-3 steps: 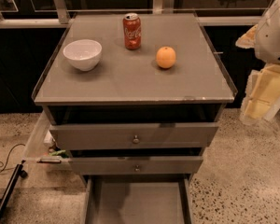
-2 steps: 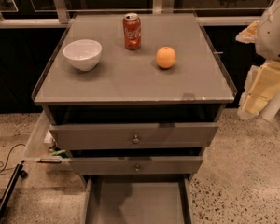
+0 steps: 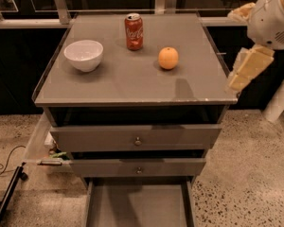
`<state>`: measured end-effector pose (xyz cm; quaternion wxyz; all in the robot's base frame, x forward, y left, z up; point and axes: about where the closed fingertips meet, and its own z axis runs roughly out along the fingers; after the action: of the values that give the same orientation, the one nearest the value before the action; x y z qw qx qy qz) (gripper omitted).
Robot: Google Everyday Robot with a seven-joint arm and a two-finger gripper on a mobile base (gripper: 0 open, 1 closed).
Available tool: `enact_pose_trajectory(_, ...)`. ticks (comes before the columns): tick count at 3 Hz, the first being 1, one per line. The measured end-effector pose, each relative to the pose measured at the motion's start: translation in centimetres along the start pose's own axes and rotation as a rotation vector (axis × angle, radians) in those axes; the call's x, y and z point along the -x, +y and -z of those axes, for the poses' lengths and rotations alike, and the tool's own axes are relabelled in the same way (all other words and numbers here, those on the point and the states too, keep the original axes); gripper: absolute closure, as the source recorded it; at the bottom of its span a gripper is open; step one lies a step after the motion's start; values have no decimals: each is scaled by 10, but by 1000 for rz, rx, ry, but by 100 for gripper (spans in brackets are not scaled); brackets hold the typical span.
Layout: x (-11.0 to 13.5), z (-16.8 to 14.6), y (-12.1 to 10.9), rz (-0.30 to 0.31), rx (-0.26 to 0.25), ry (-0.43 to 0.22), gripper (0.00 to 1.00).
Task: Place orange into bottom drawer
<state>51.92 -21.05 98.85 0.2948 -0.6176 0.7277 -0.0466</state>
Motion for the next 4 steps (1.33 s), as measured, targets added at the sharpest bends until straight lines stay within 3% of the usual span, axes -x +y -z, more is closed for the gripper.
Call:
enact_pose_trajectory(1, 4, -22, -29, 2, -14, -152, 0)
enact_pose_trajectory(2, 11, -53, -58, -40, 13, -327, 0)
enact_pose_trajectory(4, 18, -59, -61, -22, 9, -339, 0)
